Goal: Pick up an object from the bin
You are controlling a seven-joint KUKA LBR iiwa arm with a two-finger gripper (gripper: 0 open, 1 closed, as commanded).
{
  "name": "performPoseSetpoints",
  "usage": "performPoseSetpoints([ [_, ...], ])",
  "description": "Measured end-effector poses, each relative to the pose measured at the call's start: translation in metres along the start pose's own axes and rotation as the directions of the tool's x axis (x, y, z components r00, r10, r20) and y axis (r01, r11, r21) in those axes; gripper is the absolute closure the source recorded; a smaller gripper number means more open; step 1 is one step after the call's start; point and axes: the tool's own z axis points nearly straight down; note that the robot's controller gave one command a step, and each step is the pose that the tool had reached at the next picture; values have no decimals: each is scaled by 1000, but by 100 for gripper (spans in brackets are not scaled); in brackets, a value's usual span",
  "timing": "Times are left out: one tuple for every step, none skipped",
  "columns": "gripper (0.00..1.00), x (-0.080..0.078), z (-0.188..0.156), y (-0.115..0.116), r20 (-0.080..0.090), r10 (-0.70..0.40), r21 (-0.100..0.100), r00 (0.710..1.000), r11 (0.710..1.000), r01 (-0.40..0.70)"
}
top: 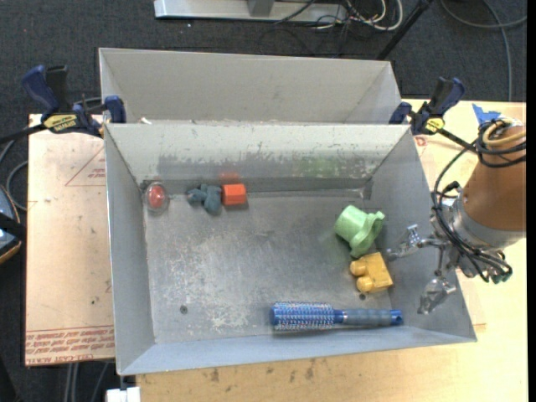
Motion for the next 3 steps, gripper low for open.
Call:
performPoseSetpoints([
  [0,-56,85,53,15,25,4,1000,1000,-25],
  [0,-50,43,-7,2,-146,-1,989,989,146],
  [0,-80,87,21,0,-404,-3,915,915,404],
])
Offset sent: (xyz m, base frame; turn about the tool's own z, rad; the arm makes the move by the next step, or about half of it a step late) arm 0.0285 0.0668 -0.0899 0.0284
